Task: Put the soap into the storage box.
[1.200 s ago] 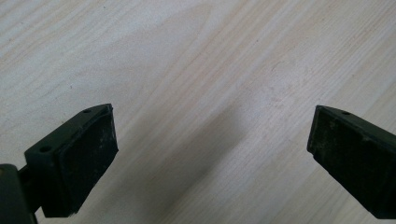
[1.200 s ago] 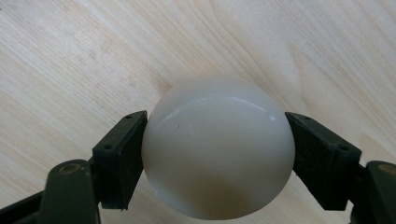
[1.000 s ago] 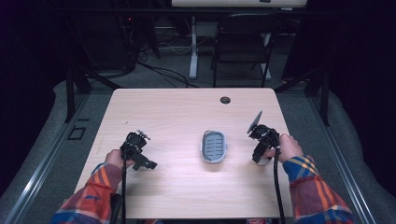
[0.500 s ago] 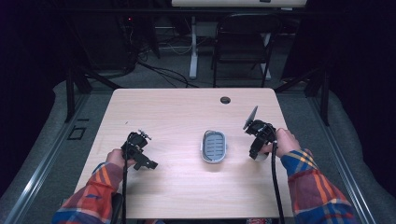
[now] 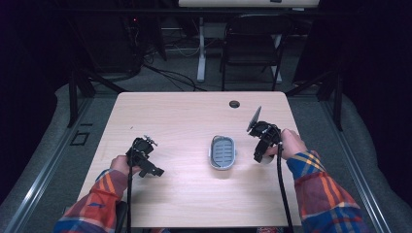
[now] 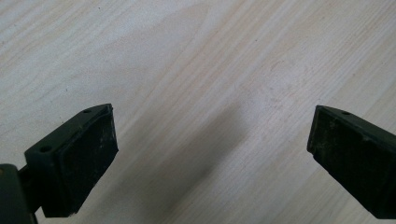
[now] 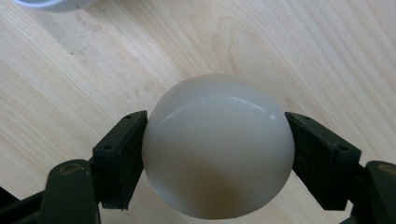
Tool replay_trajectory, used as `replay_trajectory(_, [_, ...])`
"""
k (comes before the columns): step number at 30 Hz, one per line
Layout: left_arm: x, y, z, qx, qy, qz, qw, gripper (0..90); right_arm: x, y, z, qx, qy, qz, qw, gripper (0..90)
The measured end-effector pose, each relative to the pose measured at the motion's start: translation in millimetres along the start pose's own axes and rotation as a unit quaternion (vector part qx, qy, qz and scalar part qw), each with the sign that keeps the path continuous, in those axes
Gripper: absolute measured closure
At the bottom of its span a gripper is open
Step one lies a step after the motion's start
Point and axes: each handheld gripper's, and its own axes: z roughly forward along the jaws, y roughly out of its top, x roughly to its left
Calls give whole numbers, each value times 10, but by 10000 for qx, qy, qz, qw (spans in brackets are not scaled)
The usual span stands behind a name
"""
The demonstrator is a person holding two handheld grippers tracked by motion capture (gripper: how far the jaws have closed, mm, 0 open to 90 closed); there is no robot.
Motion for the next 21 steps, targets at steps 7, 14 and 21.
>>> replay_trajectory(7, [1, 6, 3, 20, -11, 8, 10000, 14, 28, 80, -66, 12, -57, -91, 9999, 244])
replay_trajectory(14, [22, -7, 17, 59, -34, -12, 10000, 15, 54, 151, -129, -42, -59, -187, 9998, 244])
replay_trajectory(21, [-7, -9, 0, 37, -6, 14, 10000, 15, 64, 243, -191, -71, -66, -253, 9996, 244])
